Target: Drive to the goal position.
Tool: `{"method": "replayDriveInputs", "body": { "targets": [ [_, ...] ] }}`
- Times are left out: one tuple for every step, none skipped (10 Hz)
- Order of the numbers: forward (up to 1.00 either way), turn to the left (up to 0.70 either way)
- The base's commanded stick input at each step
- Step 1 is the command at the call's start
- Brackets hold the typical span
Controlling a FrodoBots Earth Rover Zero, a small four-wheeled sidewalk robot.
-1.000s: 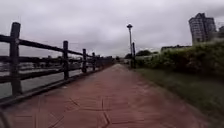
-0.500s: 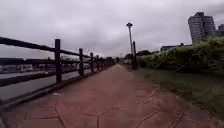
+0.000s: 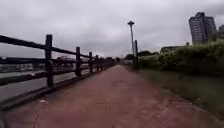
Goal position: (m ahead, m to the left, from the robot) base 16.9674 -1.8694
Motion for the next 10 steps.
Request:
{"method": "replayDriveInputs", "body": {
  "targets": [
    [1.00, 0.00],
    [1.00, 0.00],
    [1.00, 0.00],
    [1.00, 0.00],
    [1.00, 0.00],
    [1.00, 0.00],
    [1.00, 0.00],
    [1.00, 0.00],
    [1.00, 0.00],
    [1.00, 0.00]
  ]
}}
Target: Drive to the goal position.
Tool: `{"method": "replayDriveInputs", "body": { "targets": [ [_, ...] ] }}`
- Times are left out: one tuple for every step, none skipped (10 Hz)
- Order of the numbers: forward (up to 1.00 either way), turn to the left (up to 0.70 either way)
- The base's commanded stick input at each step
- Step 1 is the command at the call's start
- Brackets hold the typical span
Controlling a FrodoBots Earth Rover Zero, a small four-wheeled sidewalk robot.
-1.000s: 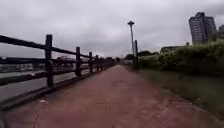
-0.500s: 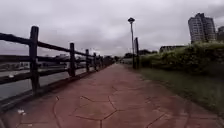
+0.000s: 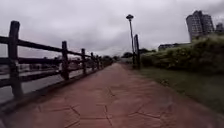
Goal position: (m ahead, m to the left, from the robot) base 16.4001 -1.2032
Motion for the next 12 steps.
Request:
{"method": "replayDriveInputs", "body": {
  "targets": [
    [1.00, 0.00],
    [1.00, 0.00],
    [1.00, 0.00],
    [1.00, 0.00],
    [1.00, 0.00],
    [1.00, 0.00],
    [1.00, 0.00],
    [1.00, 0.00],
    [1.00, 0.00],
    [1.00, 0.00],
    [1.00, 0.00],
    [1.00, 0.00]
  ]
}}
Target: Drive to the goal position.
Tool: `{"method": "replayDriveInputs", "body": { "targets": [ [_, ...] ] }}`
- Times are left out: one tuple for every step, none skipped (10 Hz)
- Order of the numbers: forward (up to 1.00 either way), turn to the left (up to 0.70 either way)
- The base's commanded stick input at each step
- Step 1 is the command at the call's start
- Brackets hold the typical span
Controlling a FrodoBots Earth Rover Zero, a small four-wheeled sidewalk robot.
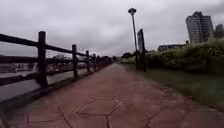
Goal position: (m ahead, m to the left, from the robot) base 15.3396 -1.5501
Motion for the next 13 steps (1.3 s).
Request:
{"method": "replayDriveInputs", "body": {
  "targets": [
    [1.00, 0.00],
    [1.00, 0.00],
    [1.00, 0.00],
    [1.00, 0.00],
    [1.00, 0.00],
    [1.00, 0.00],
    [1.00, 0.00],
    [1.00, 0.00],
    [1.00, 0.00],
    [1.00, 0.00],
    [1.00, 0.00],
    [1.00, 0.00],
    [1.00, 0.00]
  ]
}}
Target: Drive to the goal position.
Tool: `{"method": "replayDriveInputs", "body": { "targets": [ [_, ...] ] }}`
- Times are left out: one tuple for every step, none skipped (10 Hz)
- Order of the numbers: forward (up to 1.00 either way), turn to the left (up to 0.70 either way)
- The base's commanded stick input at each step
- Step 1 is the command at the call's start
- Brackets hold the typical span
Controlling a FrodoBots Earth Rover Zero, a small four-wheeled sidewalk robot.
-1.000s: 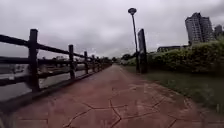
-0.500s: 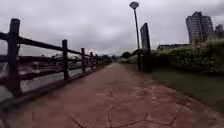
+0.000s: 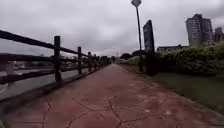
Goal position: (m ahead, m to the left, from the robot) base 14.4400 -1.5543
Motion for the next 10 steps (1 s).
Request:
{"method": "replayDriveInputs", "body": {
  "targets": [
    [1.00, 0.00],
    [1.00, 0.00],
    [1.00, 0.00],
    [1.00, 0.00],
    [1.00, 0.00],
    [1.00, 0.00],
    [1.00, 0.00],
    [1.00, 0.00],
    [1.00, 0.00],
    [1.00, 0.00]
  ]
}}
